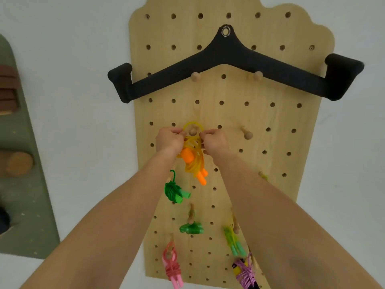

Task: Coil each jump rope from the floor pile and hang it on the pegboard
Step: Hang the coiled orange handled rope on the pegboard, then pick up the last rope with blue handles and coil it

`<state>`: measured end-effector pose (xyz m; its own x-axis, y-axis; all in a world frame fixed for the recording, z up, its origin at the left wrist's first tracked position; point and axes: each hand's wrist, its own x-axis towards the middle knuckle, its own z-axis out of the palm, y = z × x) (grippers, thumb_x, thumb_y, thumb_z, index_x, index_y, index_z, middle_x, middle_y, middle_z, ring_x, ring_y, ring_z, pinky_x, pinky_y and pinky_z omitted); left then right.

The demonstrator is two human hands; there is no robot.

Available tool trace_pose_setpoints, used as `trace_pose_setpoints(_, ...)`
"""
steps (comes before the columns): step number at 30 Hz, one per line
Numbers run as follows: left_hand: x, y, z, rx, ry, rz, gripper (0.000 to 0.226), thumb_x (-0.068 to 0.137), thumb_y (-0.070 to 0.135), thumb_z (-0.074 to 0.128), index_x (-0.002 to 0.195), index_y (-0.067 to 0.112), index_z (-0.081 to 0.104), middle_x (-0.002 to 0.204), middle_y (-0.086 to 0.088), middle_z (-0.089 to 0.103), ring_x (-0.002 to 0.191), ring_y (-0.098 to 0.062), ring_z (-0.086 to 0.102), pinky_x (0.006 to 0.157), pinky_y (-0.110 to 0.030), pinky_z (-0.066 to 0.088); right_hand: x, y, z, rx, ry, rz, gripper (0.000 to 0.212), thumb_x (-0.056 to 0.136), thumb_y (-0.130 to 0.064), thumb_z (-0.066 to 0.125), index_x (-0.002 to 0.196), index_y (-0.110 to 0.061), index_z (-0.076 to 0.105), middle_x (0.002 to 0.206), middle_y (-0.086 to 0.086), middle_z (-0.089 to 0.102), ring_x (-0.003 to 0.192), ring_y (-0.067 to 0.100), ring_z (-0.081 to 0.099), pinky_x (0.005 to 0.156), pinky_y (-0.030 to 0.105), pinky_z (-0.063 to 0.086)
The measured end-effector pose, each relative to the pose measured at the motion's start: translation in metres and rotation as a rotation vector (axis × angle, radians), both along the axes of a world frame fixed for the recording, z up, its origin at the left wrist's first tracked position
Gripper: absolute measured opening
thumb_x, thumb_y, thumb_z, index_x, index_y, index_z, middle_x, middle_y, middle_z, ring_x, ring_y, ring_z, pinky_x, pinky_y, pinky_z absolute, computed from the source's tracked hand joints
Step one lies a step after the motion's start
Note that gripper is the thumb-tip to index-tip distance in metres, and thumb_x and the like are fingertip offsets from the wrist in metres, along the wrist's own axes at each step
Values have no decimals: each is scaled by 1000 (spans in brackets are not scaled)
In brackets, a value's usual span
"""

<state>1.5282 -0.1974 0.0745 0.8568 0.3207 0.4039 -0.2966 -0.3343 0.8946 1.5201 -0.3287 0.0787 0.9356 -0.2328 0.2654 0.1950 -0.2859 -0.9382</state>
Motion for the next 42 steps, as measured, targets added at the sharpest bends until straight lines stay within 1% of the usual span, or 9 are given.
trace_pose_setpoints(5, 23, -1, -8, 120, 5, -11, 17, 94, 27, 65, 107, 21, 74, 98, 3, 69, 94, -18, 64, 76, -28, 46, 21, 1, -9, -69, 21, -2, 15, 90, -25, 57, 82, -20, 67, 92, 10, 72, 94, 30, 69, 87, 50, 57)
trace_pose_setpoints(9, 26, -5, -14, 246, 16, 17, 23, 95, 31, 62, 113, 21, 71, 111, -1, 71, 94, -18, 63, 77, -28, 45, 16, 0, -11, -169, -7, -18, 14, 97, -24, 55, 98, -21, 69, 89, 1, 66, 92, 24, 63, 86, 40, 54)
trace_pose_setpoints(13, 10, -2, -15, 299, -22, 35, 39, 99, 36, 56, 132, 15, 61, 126, -4, 67, 116, -23, 61, 91, -31, 46, 3, -12, -11, -265, -1, -87, 30, 97, -23, 50, 120, -14, 68, 114, 6, 68, 107, 24, 61, 85, 31, 48)
trace_pose_setpoints(18, -28, 22, -20, 633, -88, 57, 40, 100, 35, 49, 134, 17, 58, 128, -4, 66, 114, -27, 61, 92, -42, 52, -29, -27, -8, -372, 26, -147, 37, 96, -22, 52, 130, -13, 61, 129, 8, 62, 118, 26, 57, 89, 30, 46)
trace_pose_setpoints(20, -47, 35, -22, 753, -80, 53, 37, 99, 34, 49, 129, 17, 62, 123, -5, 67, 111, -27, 62, 89, -43, 53, -50, -29, -11, -557, 26, -180, 38, 96, -20, 50, 133, -13, 57, 132, 9, 58, 120, 29, 56, 91, 33, 47)
trace_pose_setpoints(23, -77, 54, -26, 874, -55, 28, 29, 98, 32, 50, 118, 18, 65, 114, -2, 68, 105, -26, 63, 86, -43, 53, -87, -23, -19, -1065, 30, -220, 41, 97, -20, 49, 138, -17, 50, 133, 8, 54, 122, 31, 52, 88, 40, 49)
trace_pose_setpoints(25, -94, 64, -31, 950, -39, 4, 22, 97, 30, 49, 106, 17, 64, 104, 0, 67, 99, -27, 64, 84, -44, 54, -109, -18, -26, -1226, 41, -180, 43, 97, -23, 49, 140, -19, 47, 134, 6, 52, 123, 30, 50, 85, 41, 47)
trace_pose_setpoints(34, -141, 76, -69, 1173, 50, -138, 25, 99, 31, 49, 109, 19, 69, 97, -1, 67, 87, -22, 63, 77, -39, 54, -174, -17, -45, -1308, 141, -136, 50, 98, -32, 48, 146, -18, 41, 139, 7, 49, 125, 31, 50, 93, 44, 50)
trace_pose_setpoints(42, -167, 39, -130, 1094, 200, -197, 27, 97, 30, 51, 110, 14, 68, 105, -5, 69, 96, -25, 65, 87, -43, 54, -182, -37, -99, -1303, 151, -6, 46, 97, -29, 48, 140, -14, 45, 132, 11, 49, 118, 33, 53, 89, 46, 51)
